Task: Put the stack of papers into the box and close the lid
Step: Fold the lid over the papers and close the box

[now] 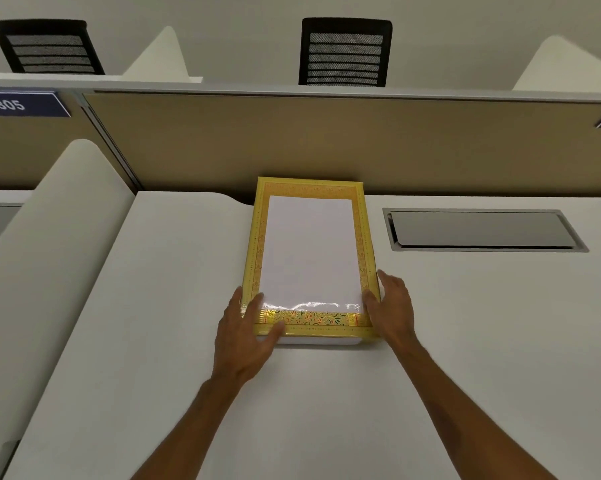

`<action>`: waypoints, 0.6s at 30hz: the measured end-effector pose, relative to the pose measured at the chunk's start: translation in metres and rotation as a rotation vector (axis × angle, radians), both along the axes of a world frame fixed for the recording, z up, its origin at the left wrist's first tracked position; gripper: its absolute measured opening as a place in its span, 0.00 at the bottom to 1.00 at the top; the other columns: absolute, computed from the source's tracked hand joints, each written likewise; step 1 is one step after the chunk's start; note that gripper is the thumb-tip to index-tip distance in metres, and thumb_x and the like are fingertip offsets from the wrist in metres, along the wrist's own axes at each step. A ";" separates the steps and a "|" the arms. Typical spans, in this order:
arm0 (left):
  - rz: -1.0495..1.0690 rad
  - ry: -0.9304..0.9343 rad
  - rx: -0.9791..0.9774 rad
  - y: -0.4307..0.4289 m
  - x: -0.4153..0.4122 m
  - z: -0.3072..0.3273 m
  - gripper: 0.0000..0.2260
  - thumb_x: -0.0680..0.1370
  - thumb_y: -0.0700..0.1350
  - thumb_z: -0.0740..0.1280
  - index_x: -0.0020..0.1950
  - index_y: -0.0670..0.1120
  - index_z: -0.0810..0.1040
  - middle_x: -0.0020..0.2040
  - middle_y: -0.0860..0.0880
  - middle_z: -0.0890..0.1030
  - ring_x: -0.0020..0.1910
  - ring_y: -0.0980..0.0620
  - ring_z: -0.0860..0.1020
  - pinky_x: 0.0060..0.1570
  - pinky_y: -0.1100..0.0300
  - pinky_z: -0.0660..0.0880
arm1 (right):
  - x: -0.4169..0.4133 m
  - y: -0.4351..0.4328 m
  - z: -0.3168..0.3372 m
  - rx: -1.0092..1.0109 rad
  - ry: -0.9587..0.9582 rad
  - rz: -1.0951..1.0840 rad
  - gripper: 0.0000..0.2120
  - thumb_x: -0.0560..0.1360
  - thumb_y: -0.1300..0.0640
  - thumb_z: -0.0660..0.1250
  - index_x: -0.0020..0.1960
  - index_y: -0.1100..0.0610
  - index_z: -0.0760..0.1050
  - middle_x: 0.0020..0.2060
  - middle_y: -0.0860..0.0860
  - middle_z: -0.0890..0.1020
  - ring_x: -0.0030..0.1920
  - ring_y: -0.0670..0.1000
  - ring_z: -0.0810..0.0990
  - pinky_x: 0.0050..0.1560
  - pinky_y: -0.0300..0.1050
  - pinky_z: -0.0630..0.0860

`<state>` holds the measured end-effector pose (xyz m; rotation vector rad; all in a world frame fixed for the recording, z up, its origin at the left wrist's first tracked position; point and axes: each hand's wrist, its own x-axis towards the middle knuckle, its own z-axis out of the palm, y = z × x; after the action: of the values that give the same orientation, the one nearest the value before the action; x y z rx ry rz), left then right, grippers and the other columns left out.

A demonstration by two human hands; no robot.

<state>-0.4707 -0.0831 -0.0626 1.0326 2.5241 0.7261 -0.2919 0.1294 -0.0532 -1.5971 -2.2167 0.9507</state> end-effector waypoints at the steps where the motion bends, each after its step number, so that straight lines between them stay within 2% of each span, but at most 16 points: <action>1: -0.005 -0.010 -0.012 0.007 -0.007 0.005 0.36 0.75 0.67 0.61 0.79 0.50 0.62 0.82 0.45 0.56 0.78 0.42 0.60 0.72 0.41 0.65 | -0.006 0.008 0.002 0.032 -0.006 0.068 0.26 0.81 0.53 0.64 0.77 0.58 0.64 0.73 0.58 0.70 0.71 0.59 0.70 0.67 0.54 0.71; 4: -0.031 -0.029 -0.067 0.039 -0.032 0.023 0.35 0.78 0.66 0.56 0.81 0.51 0.55 0.83 0.48 0.49 0.80 0.44 0.56 0.73 0.41 0.62 | -0.024 0.034 0.005 0.056 -0.077 0.229 0.29 0.82 0.50 0.59 0.80 0.55 0.57 0.80 0.54 0.59 0.79 0.57 0.60 0.74 0.54 0.63; 7: -0.095 -0.041 -0.195 0.070 -0.060 0.030 0.34 0.80 0.64 0.54 0.82 0.50 0.51 0.83 0.50 0.44 0.80 0.44 0.55 0.72 0.40 0.62 | -0.039 0.054 0.009 0.063 -0.124 0.327 0.28 0.83 0.50 0.58 0.80 0.55 0.57 0.81 0.53 0.57 0.80 0.56 0.58 0.75 0.54 0.62; 9: -0.137 -0.033 -0.270 0.084 -0.075 0.030 0.34 0.81 0.63 0.54 0.82 0.48 0.50 0.83 0.49 0.45 0.80 0.44 0.57 0.71 0.40 0.64 | -0.046 0.064 0.010 0.079 -0.151 0.360 0.26 0.84 0.51 0.57 0.79 0.56 0.60 0.80 0.55 0.60 0.79 0.58 0.61 0.74 0.55 0.64; 10: -0.150 -0.022 -0.292 0.088 -0.080 0.030 0.33 0.82 0.61 0.54 0.81 0.47 0.51 0.83 0.48 0.47 0.79 0.43 0.60 0.71 0.41 0.65 | -0.050 0.068 0.010 0.081 -0.164 0.365 0.24 0.83 0.52 0.57 0.78 0.57 0.63 0.78 0.56 0.64 0.76 0.59 0.66 0.72 0.56 0.67; 12: -0.163 0.013 -0.313 0.094 -0.084 0.030 0.30 0.83 0.58 0.56 0.80 0.45 0.55 0.83 0.47 0.51 0.77 0.42 0.65 0.70 0.44 0.68 | -0.053 0.072 0.008 0.072 -0.183 0.354 0.20 0.83 0.51 0.58 0.72 0.57 0.68 0.72 0.56 0.73 0.65 0.60 0.78 0.63 0.56 0.77; 14: -0.157 0.041 -0.314 0.096 -0.083 0.029 0.29 0.83 0.55 0.58 0.80 0.44 0.57 0.82 0.46 0.53 0.75 0.41 0.68 0.69 0.46 0.69 | -0.054 0.073 0.006 0.089 -0.197 0.351 0.19 0.82 0.50 0.60 0.69 0.57 0.70 0.69 0.56 0.76 0.57 0.59 0.83 0.57 0.55 0.80; 16: -0.159 0.062 -0.335 0.096 -0.082 0.027 0.29 0.83 0.55 0.59 0.80 0.44 0.56 0.83 0.46 0.52 0.74 0.41 0.69 0.69 0.46 0.69 | -0.053 0.072 0.005 0.117 -0.213 0.356 0.19 0.82 0.51 0.60 0.71 0.57 0.69 0.72 0.55 0.74 0.59 0.59 0.82 0.59 0.55 0.80; 18: -0.157 0.061 -0.342 0.096 -0.082 0.025 0.30 0.82 0.55 0.59 0.80 0.44 0.55 0.83 0.46 0.51 0.74 0.41 0.69 0.69 0.46 0.69 | -0.053 0.070 0.005 0.129 -0.236 0.377 0.21 0.82 0.52 0.60 0.73 0.57 0.68 0.77 0.55 0.68 0.67 0.59 0.78 0.63 0.56 0.77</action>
<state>-0.5529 0.0133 -0.0379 1.1238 2.4652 0.2110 -0.3450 0.1998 -0.0486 -1.3184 -2.7476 0.7131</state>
